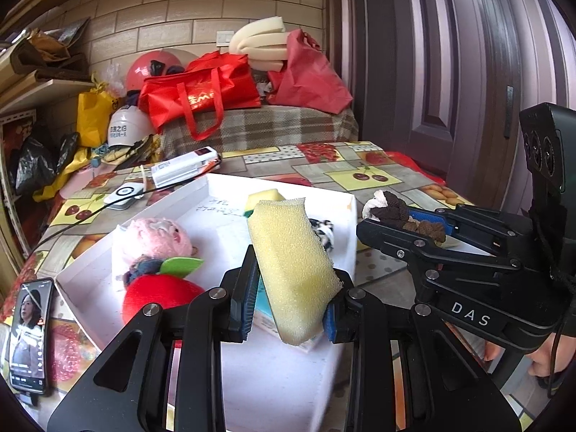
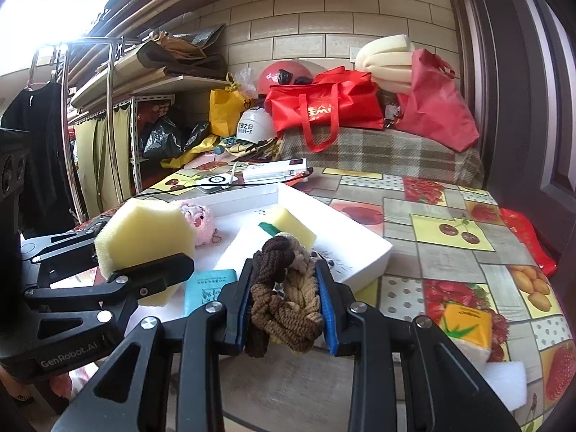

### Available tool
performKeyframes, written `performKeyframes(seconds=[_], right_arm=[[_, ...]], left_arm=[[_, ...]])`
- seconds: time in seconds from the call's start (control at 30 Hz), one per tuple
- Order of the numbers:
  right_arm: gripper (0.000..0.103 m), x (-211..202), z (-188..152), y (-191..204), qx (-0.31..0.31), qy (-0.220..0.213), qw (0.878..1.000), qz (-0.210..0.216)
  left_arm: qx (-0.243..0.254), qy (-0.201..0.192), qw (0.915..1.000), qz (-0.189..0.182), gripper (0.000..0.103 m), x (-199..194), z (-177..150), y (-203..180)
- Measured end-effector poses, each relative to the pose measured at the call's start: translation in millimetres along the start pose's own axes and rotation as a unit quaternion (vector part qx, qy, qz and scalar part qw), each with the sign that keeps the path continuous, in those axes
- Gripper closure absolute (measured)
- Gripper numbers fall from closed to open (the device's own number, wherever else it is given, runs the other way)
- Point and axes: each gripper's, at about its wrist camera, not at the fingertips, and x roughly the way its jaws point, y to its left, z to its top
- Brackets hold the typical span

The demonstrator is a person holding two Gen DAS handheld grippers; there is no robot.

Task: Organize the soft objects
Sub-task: 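Carry the yellow sponge block over the tray while right tool carries the brown rope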

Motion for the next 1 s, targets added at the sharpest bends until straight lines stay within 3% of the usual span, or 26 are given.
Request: performKeyframes(seconds=[0.17, 0.6, 0.83, 1.0], right_arm=[[0.071, 16.8, 6.9, 8.7, 0.0, 0.005, 1.0, 0.008], [0.071, 59.9, 21.8, 24.5, -0.001, 0.029, 0.999, 0.022], [0.071, 71.9, 28.3, 25.5, -0.001, 0.026, 1.0, 0.016], [0.071, 81.1, 32.7, 26.1, -0.004, 0.028, 1.0, 0.014]], left_arm=[[0.009, -0.025, 0.999, 0.036, 0.074, -2.8, 1.4, 12.9], [-0.016, -0.006, 0.9935, 0.113, 0.074, 34.8, 15.3, 67.4], [-0.06, 0.006, 0.9903, 0.125, 0.074, 45.6, 17.7, 94.8], [-0.06, 0.009, 0.9895, 0.131, 0.074, 48.3, 19.3, 95.3]])
